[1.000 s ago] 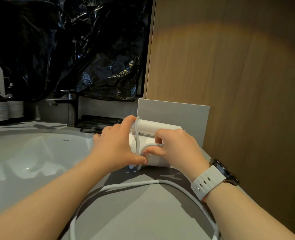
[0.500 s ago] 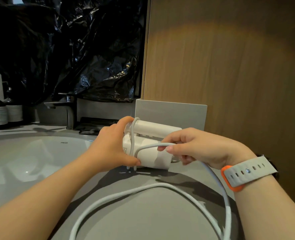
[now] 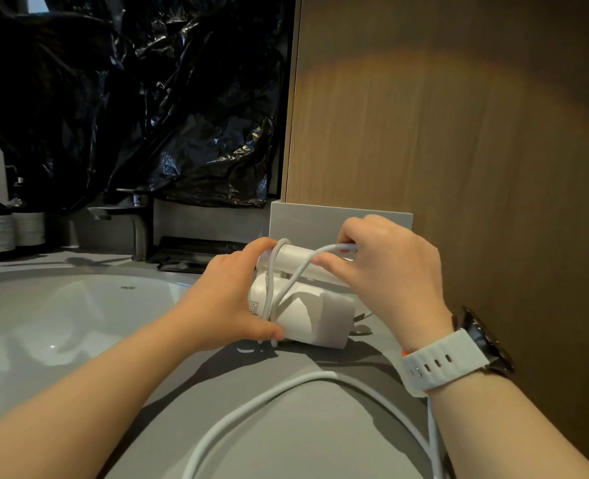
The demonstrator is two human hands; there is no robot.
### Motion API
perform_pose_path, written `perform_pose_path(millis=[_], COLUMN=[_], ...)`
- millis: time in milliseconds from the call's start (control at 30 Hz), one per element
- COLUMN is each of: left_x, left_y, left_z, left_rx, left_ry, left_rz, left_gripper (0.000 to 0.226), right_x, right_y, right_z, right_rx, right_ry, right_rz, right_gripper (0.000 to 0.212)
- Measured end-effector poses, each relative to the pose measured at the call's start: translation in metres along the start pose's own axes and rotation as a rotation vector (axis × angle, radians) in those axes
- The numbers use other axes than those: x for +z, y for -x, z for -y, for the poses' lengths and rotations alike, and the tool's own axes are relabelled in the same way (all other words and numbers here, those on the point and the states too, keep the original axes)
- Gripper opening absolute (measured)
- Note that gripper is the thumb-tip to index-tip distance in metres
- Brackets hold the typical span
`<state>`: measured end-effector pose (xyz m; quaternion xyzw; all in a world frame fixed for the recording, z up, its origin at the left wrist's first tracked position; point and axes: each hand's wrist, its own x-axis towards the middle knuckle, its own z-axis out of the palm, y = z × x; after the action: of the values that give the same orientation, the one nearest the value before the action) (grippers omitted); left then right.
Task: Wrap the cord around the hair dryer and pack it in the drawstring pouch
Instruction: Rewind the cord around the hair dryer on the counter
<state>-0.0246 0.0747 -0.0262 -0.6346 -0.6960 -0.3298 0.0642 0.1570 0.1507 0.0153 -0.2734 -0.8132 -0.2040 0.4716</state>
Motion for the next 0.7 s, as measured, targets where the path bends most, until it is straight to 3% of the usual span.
perform_pose_path(millis=[67, 133, 200, 333, 533, 700], left_x=[0.0, -0.001, -0.001, -0.002, -0.002, 0.001], left_y=[0.001, 0.003, 0.004, 0.005, 0.005, 0.003], left_z=[-0.002, -0.004, -0.005, -0.005, -0.006, -0.008], left_rx=[0.038, 0.068, 0.091, 0.128, 0.154, 0.134], left_ry=[0.005, 0.013, 0.016, 0.015, 0.043, 0.142], left_rz=[0.003, 0.014, 0.025, 0.018, 0.01, 0.014], left_gripper=[0.106, 0.103, 0.103, 0.104, 0.102, 0.081], right_x=[0.005, 0.01, 0.015, 0.016, 0.016, 0.012], right_y=[-0.002, -0.004, -0.002, -0.004, -0.012, -0.013], right_z=[-0.002, -0.004, -0.006, -0.011, -0.013, -0.013], right_rx=[-0.058, -0.071, -0.042, 0.136, 0.236, 0.204], right_ry=[-0.017, -0.043, -0.077, -0.164, -0.23, -0.258], right_rz=[-0.137, -0.152, -0.119, 0.105, 0.312, 0.313], right_gripper=[0.042, 0.053, 0.062, 0.049, 0.054, 0.055])
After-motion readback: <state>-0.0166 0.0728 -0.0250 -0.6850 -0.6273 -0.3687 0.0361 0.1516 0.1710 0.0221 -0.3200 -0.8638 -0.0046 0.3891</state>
